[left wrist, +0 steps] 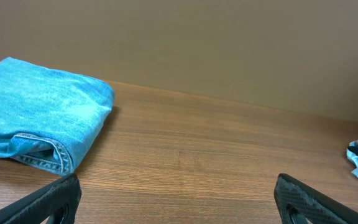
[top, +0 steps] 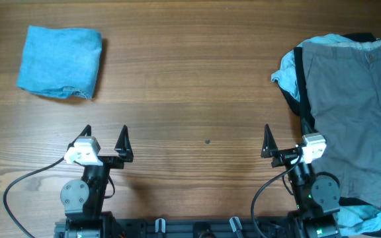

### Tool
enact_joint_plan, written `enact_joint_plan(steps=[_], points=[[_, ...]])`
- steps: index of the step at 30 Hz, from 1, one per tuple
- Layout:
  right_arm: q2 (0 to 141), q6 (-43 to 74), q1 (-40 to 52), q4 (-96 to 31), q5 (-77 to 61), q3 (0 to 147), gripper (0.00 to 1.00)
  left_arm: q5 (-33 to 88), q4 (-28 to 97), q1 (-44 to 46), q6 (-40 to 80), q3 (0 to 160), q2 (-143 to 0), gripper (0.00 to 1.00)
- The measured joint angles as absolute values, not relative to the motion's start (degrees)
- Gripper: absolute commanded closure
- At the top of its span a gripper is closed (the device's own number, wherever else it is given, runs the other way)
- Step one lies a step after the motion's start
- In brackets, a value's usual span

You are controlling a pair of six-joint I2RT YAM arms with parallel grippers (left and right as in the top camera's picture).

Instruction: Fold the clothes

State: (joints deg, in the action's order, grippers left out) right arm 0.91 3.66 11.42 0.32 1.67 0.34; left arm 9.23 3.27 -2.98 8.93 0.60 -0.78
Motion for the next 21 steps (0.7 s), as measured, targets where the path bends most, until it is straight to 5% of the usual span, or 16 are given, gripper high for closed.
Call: enact_joint_plan(steps=[11,21], points=[[0.9,3.7,11.4,1.5,1.7,0.3,0.0,10.4,3.0,-3.0,9.0,0.6,-0.8,0.0],[1.1,13.8,11.4,1.4,-8.1,1.1,0.0,25.5,3.0,-3.0,9.4,3.6,-0.9,0.0]])
